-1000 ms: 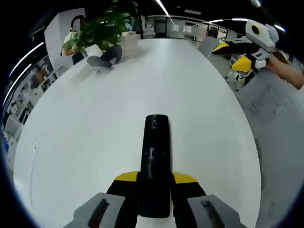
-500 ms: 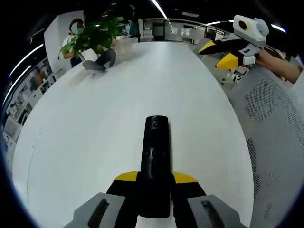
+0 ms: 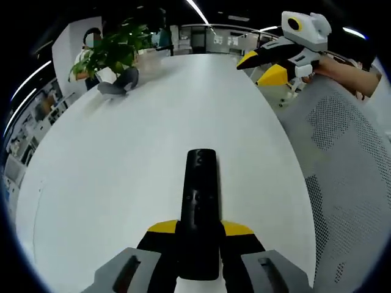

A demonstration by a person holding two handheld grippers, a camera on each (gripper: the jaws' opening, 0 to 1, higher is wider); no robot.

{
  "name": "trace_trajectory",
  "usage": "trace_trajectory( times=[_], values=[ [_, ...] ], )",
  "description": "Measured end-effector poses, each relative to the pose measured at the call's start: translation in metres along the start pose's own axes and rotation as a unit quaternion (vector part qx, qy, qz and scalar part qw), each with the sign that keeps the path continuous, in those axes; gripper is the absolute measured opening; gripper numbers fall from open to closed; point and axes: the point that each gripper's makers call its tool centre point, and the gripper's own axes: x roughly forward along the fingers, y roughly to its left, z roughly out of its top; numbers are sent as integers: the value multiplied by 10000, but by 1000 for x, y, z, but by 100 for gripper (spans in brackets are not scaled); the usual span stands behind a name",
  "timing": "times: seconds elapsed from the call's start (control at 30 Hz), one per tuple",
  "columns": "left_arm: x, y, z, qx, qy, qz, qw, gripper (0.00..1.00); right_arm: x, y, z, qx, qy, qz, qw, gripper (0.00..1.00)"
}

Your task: Press the specified remote control buttons in sequence, fully releasing each button before pressing the next.

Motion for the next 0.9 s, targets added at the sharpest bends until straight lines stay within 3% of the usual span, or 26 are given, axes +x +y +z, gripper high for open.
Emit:
trace_trajectory(
  times=[0.9],
  values=[
    [-2,-35,-4,171,35,-131,9998,24,4,12,-7,-159,247,257,9992,29]
  ],
)
